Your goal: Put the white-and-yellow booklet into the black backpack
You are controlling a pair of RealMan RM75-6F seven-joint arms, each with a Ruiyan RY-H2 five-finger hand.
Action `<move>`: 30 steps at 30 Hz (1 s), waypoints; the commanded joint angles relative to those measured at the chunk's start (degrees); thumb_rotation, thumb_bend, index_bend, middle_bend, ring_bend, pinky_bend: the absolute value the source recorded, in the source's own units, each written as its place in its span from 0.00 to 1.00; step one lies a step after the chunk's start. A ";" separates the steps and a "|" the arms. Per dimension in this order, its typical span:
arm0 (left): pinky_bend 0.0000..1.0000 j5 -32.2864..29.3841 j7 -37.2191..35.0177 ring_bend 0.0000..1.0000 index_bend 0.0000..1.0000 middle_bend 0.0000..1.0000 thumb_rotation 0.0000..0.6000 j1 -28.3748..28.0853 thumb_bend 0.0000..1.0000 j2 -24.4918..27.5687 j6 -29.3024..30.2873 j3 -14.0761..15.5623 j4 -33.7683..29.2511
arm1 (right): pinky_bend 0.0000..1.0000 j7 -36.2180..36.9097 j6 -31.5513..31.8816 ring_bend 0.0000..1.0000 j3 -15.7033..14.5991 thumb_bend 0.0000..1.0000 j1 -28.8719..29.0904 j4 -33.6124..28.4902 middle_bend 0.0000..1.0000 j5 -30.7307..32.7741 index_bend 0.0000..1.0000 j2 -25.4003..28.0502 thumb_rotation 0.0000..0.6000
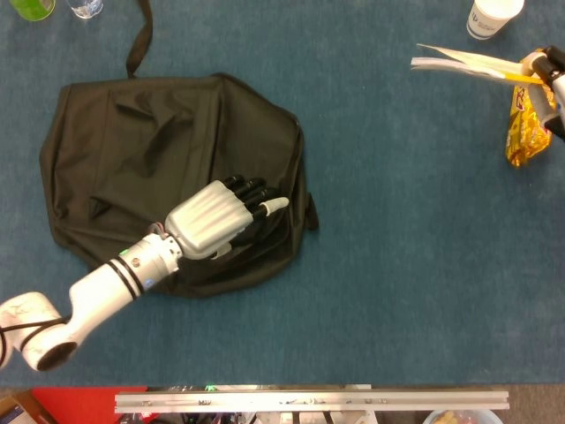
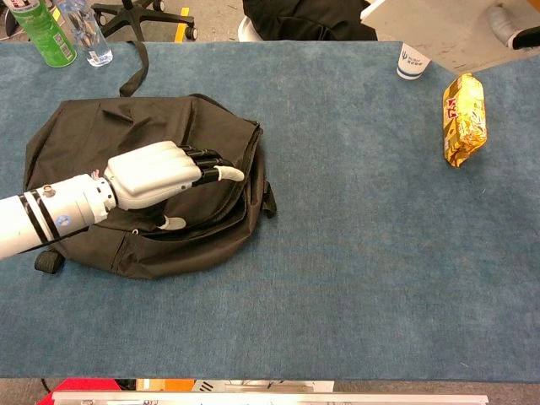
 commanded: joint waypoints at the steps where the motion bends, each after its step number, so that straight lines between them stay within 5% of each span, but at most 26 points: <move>1: 0.23 -2.20 1.88 0.11 0.08 0.12 1.00 -0.22 0.17 -1.99 -0.83 -0.44 0.23 | 0.79 0.31 0.07 0.67 -0.01 0.44 -0.18 0.07 0.70 -0.02 0.85 0.12 1.00; 14: 0.23 -9.83 4.61 0.11 0.00 0.08 1.00 -0.15 0.17 -5.10 -0.87 -2.40 1.82 | 0.80 1.66 0.24 0.67 0.22 0.44 -0.77 0.56 0.70 -0.02 0.86 0.65 1.00; 22: 0.23 -10.45 6.59 0.06 0.00 0.00 1.00 1.93 0.17 -3.23 2.89 -1.05 -3.65 | 0.80 2.63 0.17 0.67 0.13 0.44 -0.81 0.77 0.70 -0.50 0.86 0.47 1.00; 30: 0.22 -12.52 9.19 0.02 0.00 0.00 1.00 2.71 0.17 -5.79 3.89 -0.75 -1.82 | 0.80 3.67 0.60 0.68 0.05 0.44 -1.47 0.77 0.70 -0.55 0.86 1.05 1.00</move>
